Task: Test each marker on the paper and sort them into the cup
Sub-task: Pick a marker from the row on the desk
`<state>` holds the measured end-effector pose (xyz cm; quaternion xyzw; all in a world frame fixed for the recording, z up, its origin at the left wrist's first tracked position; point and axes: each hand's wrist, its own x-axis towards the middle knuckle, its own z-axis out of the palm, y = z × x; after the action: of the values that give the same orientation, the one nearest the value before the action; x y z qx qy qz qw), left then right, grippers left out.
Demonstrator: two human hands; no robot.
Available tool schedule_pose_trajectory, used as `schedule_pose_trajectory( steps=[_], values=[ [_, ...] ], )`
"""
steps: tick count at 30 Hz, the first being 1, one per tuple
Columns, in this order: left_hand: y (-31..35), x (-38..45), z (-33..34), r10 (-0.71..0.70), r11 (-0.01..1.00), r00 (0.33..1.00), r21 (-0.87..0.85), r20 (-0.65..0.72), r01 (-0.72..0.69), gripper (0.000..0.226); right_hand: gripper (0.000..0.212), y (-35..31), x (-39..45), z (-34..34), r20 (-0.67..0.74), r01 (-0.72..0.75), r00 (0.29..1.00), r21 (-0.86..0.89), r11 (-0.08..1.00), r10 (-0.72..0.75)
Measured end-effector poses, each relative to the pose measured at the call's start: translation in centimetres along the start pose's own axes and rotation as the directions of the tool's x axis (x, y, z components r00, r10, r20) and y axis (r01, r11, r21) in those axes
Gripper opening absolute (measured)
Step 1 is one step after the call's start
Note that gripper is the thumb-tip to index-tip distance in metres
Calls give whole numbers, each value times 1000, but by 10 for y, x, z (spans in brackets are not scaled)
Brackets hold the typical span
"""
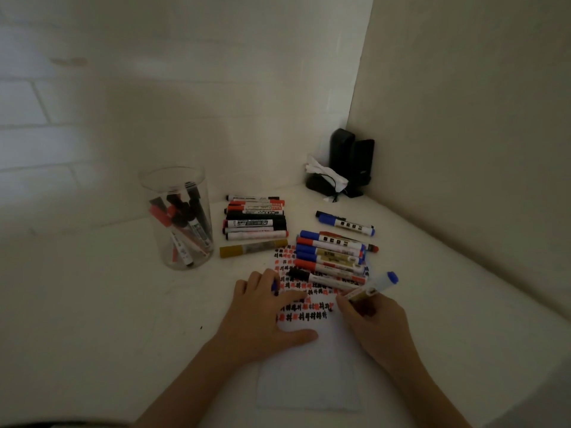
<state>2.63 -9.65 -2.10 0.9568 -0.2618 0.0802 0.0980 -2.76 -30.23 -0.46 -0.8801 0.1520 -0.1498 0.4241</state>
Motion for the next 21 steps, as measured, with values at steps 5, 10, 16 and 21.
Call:
schedule_pose_trajectory(
  steps=[5,10,16,21],
  values=[
    [1,-2,-3,-8,1000,999,15,34,8,84,20,-2,-2,0,24,20,1000,4,1000,-20],
    [2,-2,-5,-5,999,999,34,34,4,85,21,-2,-3,0,-10,21,1000,12,1000,-20],
    [3,-1,-5,-9,999,999,33,42,8,80,20,-1,-3,1,21,32,999,14,999,-33],
    [2,-2,-4,-7,999,999,34,36,6,81,23,-2,-3,0,-14,5,1000,8,1000,-5]
  ],
)
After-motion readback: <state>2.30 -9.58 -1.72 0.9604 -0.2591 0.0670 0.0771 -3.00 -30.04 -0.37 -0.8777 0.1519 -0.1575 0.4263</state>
